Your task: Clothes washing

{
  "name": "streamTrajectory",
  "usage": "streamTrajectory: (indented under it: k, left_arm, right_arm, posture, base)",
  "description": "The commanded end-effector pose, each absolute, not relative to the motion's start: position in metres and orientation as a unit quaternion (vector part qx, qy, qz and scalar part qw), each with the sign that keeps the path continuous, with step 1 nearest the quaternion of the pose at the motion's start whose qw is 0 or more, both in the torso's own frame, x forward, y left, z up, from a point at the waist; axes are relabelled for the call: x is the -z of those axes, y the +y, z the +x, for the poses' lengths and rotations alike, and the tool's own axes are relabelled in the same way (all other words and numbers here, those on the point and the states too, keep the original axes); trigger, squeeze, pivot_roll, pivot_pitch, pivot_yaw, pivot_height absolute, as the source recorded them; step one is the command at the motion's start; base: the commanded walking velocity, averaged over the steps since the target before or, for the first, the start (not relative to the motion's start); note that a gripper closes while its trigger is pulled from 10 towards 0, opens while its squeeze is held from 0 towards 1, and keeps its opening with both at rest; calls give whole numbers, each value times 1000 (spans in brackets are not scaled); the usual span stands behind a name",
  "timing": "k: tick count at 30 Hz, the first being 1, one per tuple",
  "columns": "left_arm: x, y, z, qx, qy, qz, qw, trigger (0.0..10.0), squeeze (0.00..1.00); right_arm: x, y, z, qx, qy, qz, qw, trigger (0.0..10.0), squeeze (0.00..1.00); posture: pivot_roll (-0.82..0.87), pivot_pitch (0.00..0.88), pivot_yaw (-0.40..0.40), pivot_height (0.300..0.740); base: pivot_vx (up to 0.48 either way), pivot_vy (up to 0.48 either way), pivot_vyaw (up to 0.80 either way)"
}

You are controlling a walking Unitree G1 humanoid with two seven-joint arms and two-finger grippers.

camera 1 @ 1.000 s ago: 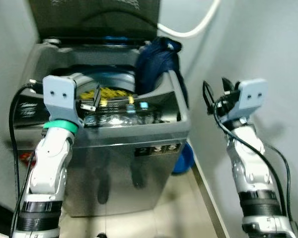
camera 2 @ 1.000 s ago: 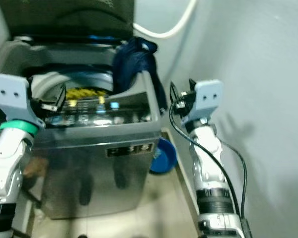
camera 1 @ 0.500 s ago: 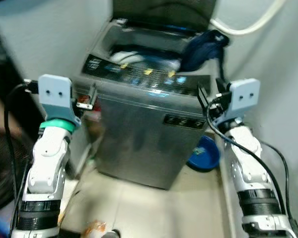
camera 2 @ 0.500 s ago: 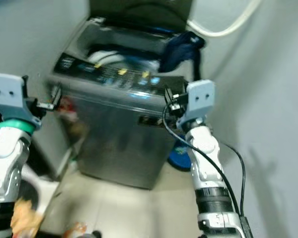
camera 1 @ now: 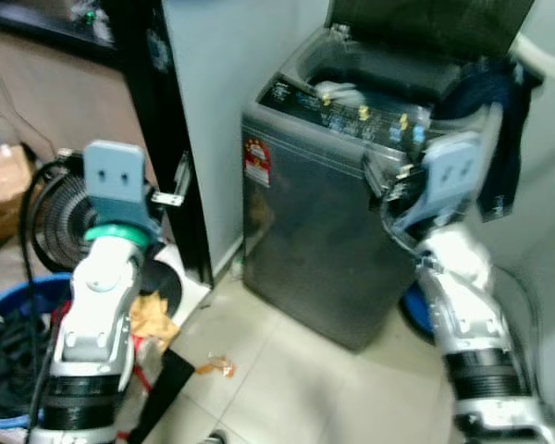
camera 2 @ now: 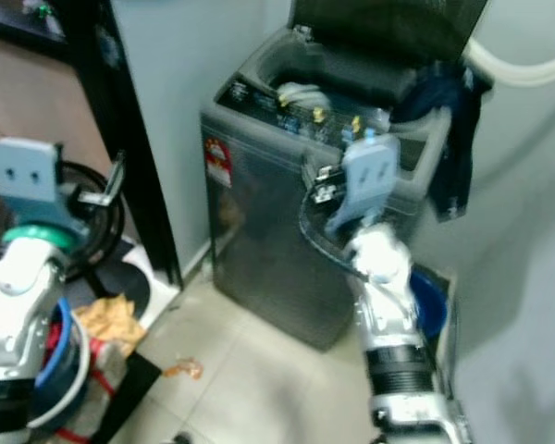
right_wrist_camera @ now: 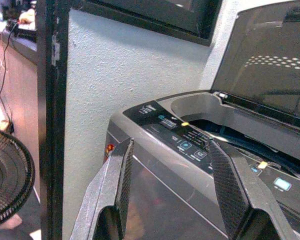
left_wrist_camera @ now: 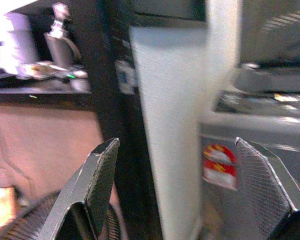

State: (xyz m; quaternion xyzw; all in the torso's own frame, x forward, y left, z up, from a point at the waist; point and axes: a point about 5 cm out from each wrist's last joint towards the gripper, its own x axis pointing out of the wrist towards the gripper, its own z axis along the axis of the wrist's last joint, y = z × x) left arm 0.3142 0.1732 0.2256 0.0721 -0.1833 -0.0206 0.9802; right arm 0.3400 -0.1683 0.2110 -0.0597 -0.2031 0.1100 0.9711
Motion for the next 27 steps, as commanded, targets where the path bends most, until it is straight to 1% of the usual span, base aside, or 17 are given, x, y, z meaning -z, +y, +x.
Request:
streamTrajectory:
  k: [1,27]
  left_arm:
    - [-221,173,315,23,-172,71,982,10000,0]
    - [-221,171,316,24,-171,72,982,10000,0]
  right_arm:
    - [-208,-169,339,-111,-198,-55,972,10000,0]
    - [-207,-169,339,-112,-197,-50,973,10000,0]
  posture:
    - [33,0,-30,740]
    - [35,0,-29,740]
  base:
    - [0,0,781]
    - [0,0,778]
